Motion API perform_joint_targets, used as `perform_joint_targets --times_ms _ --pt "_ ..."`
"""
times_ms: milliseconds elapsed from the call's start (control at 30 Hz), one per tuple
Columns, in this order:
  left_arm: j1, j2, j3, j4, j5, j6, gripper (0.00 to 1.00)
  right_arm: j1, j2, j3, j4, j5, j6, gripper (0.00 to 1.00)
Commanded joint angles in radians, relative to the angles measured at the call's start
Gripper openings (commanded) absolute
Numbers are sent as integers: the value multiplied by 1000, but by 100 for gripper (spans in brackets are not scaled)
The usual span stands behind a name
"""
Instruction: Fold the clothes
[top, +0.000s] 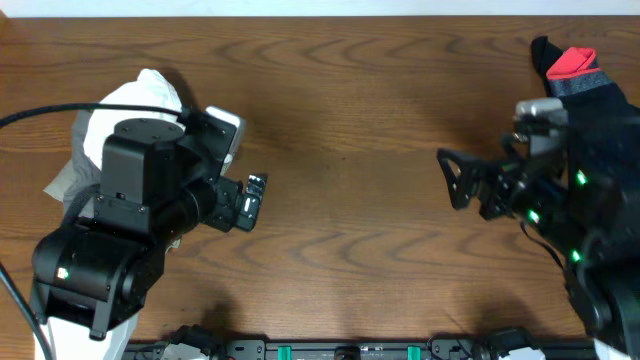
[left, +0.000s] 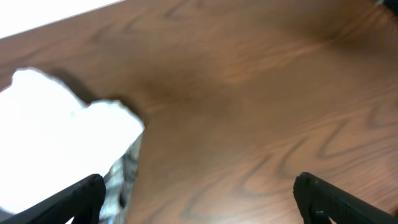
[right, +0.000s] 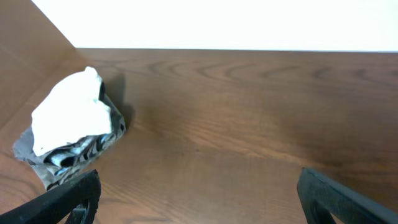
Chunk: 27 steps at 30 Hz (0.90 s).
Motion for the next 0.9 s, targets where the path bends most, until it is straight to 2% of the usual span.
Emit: perform_joint_targets --times_ms 0,500,867 --pt "-7 15 10 -29 -95 -32 98 -8 -42 11 -14 10 -19 99" --pt "-7 57 3 -45 -94 -32 98 -8 -69 11 -121 10 -18 99" --pt "-7 58 3 -45 -94 -32 98 -8 -69 11 -122 10 27 99"
